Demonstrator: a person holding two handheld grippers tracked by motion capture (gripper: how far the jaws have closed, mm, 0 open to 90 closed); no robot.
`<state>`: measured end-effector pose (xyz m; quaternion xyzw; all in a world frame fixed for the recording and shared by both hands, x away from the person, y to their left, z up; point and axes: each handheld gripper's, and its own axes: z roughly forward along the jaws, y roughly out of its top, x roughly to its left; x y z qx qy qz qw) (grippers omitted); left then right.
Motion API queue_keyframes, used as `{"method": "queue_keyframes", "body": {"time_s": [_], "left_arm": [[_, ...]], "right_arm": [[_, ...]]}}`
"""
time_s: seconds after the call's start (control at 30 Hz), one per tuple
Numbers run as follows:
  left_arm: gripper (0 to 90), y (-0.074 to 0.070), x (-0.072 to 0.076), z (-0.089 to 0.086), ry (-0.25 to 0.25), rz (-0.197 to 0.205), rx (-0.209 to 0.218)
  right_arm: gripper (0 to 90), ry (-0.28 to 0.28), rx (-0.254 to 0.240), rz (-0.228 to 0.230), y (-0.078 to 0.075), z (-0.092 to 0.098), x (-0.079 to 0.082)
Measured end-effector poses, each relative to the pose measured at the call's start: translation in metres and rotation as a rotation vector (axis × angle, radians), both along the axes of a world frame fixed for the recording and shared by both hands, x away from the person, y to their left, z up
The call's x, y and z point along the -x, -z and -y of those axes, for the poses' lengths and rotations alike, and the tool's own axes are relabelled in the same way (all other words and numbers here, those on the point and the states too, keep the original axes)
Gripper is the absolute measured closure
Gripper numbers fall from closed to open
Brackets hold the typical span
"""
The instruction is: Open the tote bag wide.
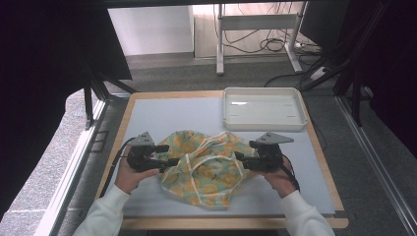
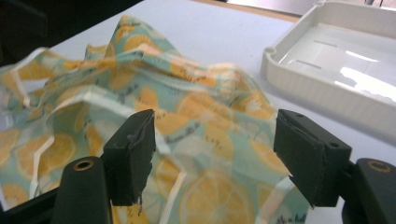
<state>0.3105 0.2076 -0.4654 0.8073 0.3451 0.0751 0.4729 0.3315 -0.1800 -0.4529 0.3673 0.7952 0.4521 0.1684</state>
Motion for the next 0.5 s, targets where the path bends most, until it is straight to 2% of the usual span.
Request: {"method": "queue_keyframes", "body": {"time_s": [0.2, 0.3, 0.4, 0.43, 0.5], "left_arm": [[29.4, 0.001, 0.012, 0.005, 0.034, 0.001, 0.0], [29.5, 0.002, 0.017, 0.011, 0.061, 0.003, -0.016], [31.5, 0.011, 0.016, 0.018, 0.078, -0.009, -0.066], [33.5, 0.015, 0.016, 0.021, 0.08, -0.014, -0.095], [43.1, 0.021, 0.015, 0.024, 0.07, -0.028, -0.129]], "right_arm": [[29.7, 0.026, -0.002, -0.009, 0.002, 0.004, -0.003], [29.9, 0.053, -0.012, -0.017, 0.002, 0.01, -0.002], [30.1, 0.076, -0.022, -0.021, 0.002, 0.015, -0.001], [30.1, 0.08, -0.023, -0.023, 0.002, 0.016, -0.001], [30.1, 0.089, -0.024, -0.026, 0.002, 0.018, -0.001]]}}
